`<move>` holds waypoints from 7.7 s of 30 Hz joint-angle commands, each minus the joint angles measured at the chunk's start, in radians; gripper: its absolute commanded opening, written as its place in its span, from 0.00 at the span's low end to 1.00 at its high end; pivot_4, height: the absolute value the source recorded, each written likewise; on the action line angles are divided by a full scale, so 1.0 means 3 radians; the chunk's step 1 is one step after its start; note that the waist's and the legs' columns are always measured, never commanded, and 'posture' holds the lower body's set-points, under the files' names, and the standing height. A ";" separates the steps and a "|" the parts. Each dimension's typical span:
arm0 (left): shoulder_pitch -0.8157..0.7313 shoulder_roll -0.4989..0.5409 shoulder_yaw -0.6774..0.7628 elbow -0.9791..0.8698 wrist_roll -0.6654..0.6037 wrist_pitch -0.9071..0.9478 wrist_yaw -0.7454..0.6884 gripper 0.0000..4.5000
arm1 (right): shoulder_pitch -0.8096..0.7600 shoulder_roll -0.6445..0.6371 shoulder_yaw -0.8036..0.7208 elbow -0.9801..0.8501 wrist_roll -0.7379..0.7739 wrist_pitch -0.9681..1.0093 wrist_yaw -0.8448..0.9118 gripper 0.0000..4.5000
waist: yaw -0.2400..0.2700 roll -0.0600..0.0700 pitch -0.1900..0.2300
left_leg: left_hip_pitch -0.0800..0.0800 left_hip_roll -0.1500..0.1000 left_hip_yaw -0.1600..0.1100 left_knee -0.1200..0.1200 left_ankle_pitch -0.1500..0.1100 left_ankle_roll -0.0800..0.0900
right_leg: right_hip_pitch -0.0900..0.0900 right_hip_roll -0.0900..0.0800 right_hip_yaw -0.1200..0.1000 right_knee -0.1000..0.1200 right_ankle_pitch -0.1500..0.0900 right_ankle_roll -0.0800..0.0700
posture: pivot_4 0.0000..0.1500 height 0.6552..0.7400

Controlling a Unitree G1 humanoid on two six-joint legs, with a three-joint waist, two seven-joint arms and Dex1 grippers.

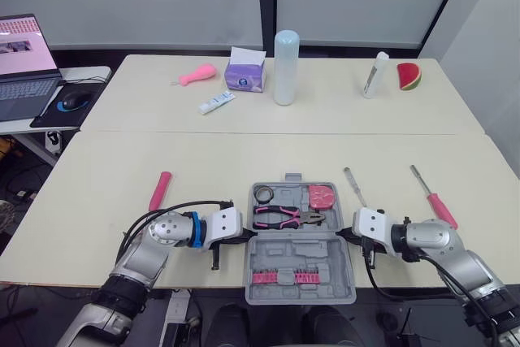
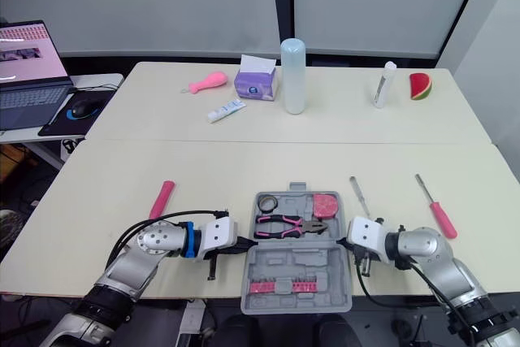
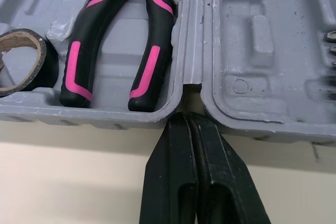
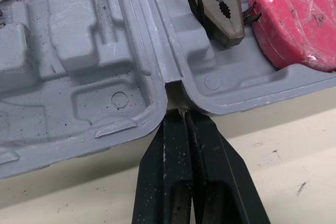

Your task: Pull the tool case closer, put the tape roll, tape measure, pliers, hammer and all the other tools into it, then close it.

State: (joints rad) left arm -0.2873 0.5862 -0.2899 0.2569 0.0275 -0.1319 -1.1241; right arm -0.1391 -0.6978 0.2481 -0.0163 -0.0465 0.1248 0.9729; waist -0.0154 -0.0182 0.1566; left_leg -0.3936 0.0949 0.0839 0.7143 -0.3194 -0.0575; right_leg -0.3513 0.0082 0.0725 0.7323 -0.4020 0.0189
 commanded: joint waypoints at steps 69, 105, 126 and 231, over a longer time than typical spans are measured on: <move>0.1008 0.0932 0.2113 -0.0392 -0.1329 0.0908 0.0089 0.50 | 0.1660 -0.0208 -0.2737 -0.1480 0.0910 0.0894 -0.0253 0.29 | -0.0039 0.0000 0.0001 | -0.0011 0.0001 -0.0002 -0.0011 0.0000 -0.0001 | -0.0002 -0.0002 -0.0002 -0.0015 0.0000 0.0001 | 1.00 0.62; 0.1825 0.1138 0.2579 -0.0190 -0.1302 0.0761 -0.0095 1.00 | 0.1693 -0.0906 -0.3039 -0.0678 0.1057 0.0580 0.0413 0.99 | -0.0048 -0.0006 0.0003 | -0.0010 0.0001 -0.0003 -0.0012 -0.0005 0.0006 | 0.0003 0.0015 0.0003 -0.0022 -0.0001 0.0001 | 1.00 0.62; 0.1287 0.1191 0.1838 -0.1498 -0.1596 0.0963 -0.0494 1.00 | 0.1972 -0.0459 -0.3040 -0.1306 0.1118 0.0514 0.0095 0.99 | -0.0037 -0.0005 0.0003 | -0.0013 -0.0001 -0.0006 -0.0011 -0.0001 -0.0001 | 0.0008 0.0017 0.0002 -0.0025 -0.0001 0.0001 | 1.00 0.62; 0.0472 0.1229 0.1044 -0.1638 -0.1218 0.0979 -0.0682 1.00 | -0.1806 0.0674 0.1436 -0.0452 -0.0198 0.1840 -0.0027 0.07 | -0.0063 -0.0001 0.0006 | -0.0026 0.0008 0.0000 -0.0004 0.0000 -0.0001 | -0.0047 -0.0002 -0.0001 0.0010 0.0000 0.0000 | 1.00 0.62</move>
State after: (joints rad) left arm -0.1420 0.9555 0.0261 -0.2051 -0.3328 0.1688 -1.3342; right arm -0.6590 -0.5008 0.6872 -0.1402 -0.0982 0.6958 0.9591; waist -0.0344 -0.0183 0.1585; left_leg -0.4013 0.0974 0.0840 0.7130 -0.3194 -0.0577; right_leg -0.3658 0.0077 0.0724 0.7352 -0.4019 0.0188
